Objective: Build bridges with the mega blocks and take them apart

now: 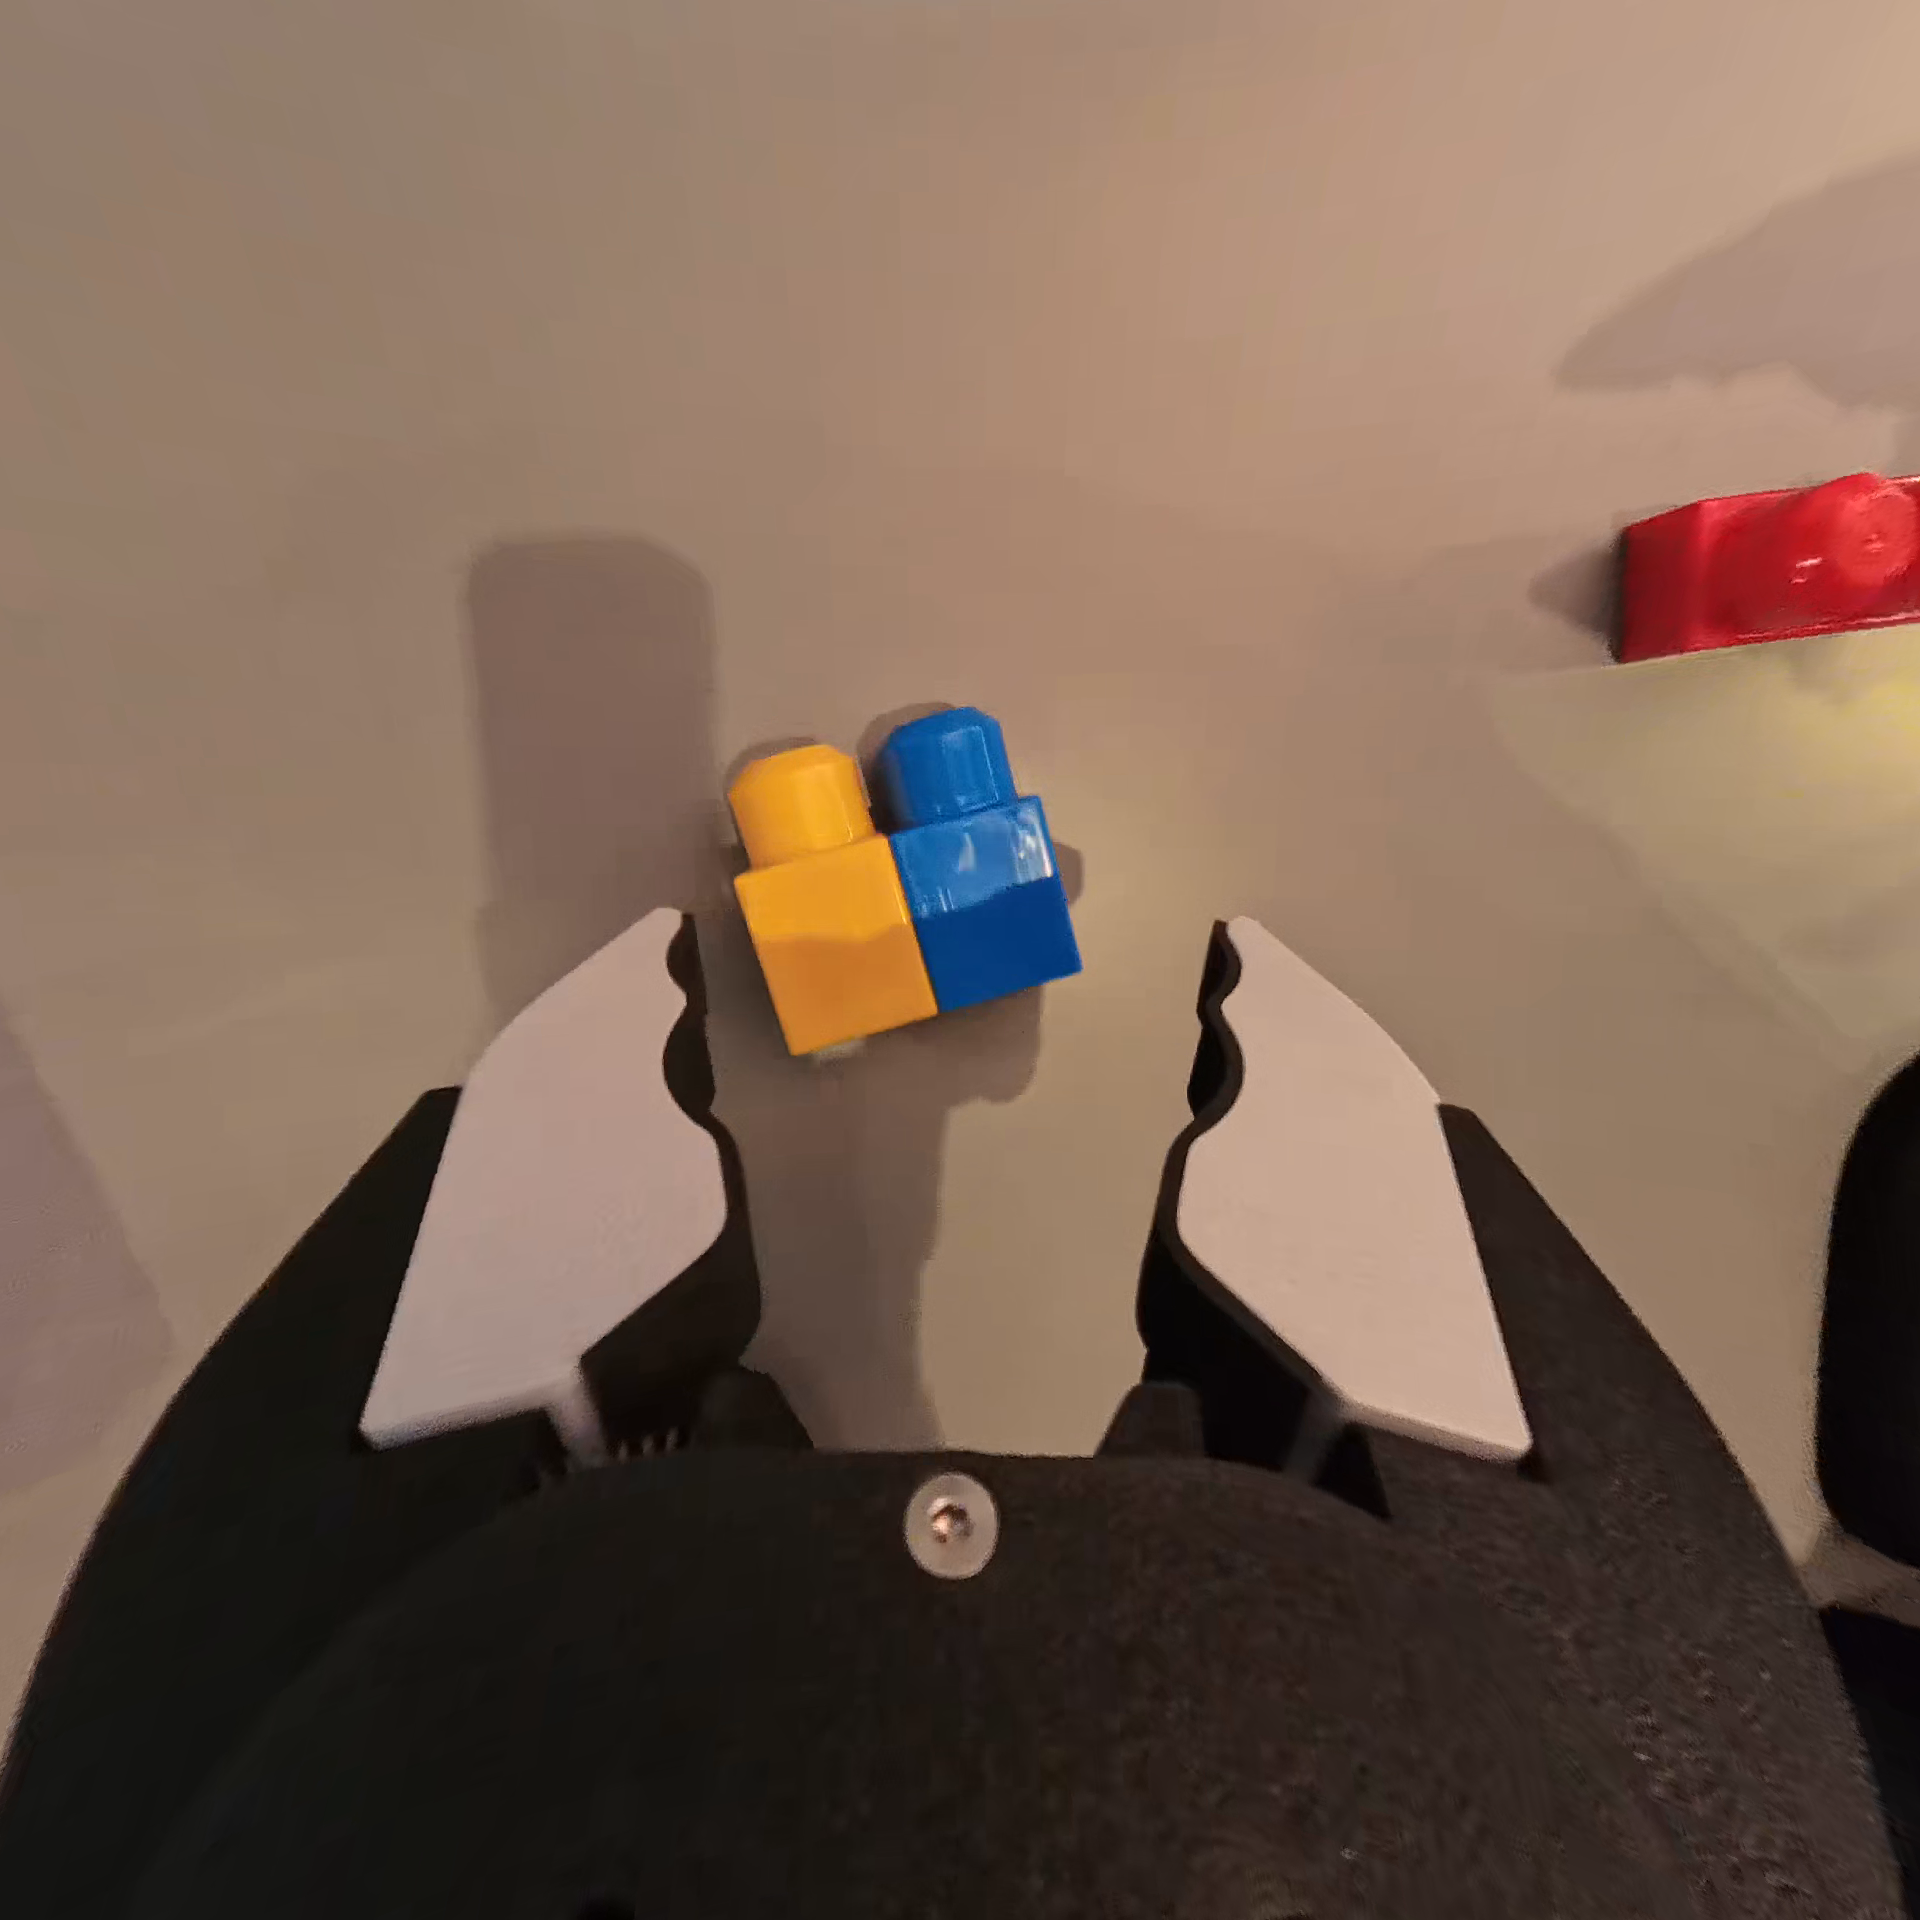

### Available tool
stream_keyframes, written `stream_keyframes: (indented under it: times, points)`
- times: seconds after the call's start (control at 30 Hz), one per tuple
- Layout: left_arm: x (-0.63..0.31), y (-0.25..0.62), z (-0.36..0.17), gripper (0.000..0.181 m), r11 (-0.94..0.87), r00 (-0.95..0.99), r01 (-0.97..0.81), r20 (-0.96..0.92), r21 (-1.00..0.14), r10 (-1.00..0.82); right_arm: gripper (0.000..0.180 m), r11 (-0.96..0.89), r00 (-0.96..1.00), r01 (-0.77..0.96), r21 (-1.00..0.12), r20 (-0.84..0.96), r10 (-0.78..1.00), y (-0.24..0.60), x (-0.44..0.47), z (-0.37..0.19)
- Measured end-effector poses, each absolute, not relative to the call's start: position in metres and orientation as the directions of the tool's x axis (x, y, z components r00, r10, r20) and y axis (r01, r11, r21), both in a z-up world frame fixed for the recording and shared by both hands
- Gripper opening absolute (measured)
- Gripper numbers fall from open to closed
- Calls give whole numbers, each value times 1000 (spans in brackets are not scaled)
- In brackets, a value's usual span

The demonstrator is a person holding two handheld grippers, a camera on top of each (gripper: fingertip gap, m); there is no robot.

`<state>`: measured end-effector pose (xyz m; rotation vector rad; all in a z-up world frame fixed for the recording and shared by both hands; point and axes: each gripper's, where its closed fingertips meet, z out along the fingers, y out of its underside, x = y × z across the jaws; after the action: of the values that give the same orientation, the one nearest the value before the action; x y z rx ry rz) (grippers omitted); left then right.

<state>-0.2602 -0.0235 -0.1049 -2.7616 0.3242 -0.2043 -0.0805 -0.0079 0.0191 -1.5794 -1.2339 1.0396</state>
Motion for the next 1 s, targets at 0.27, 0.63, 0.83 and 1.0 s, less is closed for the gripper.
stream_keyframes:
  times: [0.27, 0.63, 0.83, 1.0]
  points:
    - [-265, -14, -130, 90, -945, 982, -153, 62, -289, -179, 39, -144, 148, 277, -950, -106, 983, -11, -84, 17]
    - [-267, -14, -142, 89, -964, 993, -70, 71, -257, -91, 39, -155, 142, 278, -948, -119, 983, -11, -85, 15]
    - [-269, -19, -150, 89, -972, 995, -42, 76, -231, -61, 39, -158, 137, 273, -949, -124, 983, -10, -84, 15]
    - [-270, -19, -153, 89, -972, 996, -22, 82, -233, -43, 39, -163, 134, 277, -947, -130, 982, -10, -84, 13]
